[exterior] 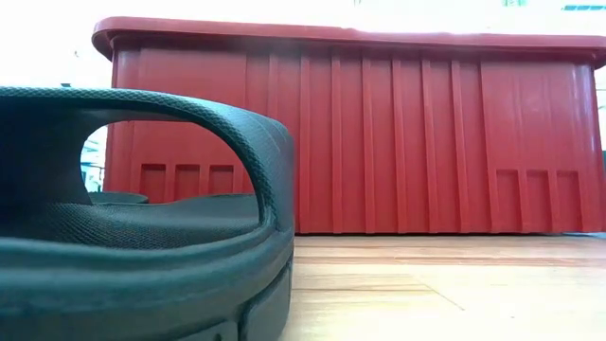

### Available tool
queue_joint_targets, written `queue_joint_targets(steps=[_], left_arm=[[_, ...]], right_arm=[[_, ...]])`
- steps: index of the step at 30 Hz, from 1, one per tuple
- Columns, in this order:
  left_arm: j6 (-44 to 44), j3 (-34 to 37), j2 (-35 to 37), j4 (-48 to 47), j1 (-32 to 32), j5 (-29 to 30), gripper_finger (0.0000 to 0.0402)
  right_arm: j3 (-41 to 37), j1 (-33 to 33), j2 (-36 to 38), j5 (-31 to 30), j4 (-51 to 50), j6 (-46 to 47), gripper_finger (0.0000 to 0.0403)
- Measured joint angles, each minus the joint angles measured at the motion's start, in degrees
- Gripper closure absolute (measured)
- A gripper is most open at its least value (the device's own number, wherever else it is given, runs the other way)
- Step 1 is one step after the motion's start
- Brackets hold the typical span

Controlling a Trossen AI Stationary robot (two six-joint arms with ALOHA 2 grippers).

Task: Pick and place slides into bin
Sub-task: Put the black slide into the red bin

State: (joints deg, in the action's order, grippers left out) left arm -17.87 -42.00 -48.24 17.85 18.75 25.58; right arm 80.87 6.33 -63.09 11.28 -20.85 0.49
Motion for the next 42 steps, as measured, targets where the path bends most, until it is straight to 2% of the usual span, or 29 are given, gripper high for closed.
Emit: queue_joint_targets(steps=[3, 6, 12, 16, 20, 27, 42], left_arm=[[0.0, 0.0, 2.1, -2.6, -0.5, -0.4, 0.0394], [0.1, 0.0, 4.5, -6.3, -0.8, -1.8, 0.0384], [-0.6, -0.1, 8.7, -13.9, -1.6, -5.2, 0.0378], [1.0, -0.1, 10.6, -17.4, -2.2, -6.1, 0.0378], [1.6, -0.1, 12.1, -20.0, -3.6, -6.2, 0.0378], [0.2, -0.1, 12.4, -23.1, -4.9, -6.3, 0.0378], [-1.7, -0.1, 12.3, -25.8, -4.9, -10.5, 0.0378]], right_arm=[[2.5, 2.5, -4.9, -0.8, -5.1, -2.0, 0.0396], [2.5, 3.8, -9.4, -1.2, -4.9, -1.4, 0.0373], [2.4, 4.5, -18.2, -2.1, -0.8, 7.7, 0.0289], [2.4, 6.7, -23.1, -0.6, 6.3, 9.7, 0.0227], [2.4, 9.2, -26.6, -0.7, 9.5, 11.3, 0.0189], [2.4, 12.9, -32.8, -0.5, 15.6, 9.4, 0.0186], [2.4, 17.6, -48.3, 2.2, 15.9, 13.4, 0.0197]])
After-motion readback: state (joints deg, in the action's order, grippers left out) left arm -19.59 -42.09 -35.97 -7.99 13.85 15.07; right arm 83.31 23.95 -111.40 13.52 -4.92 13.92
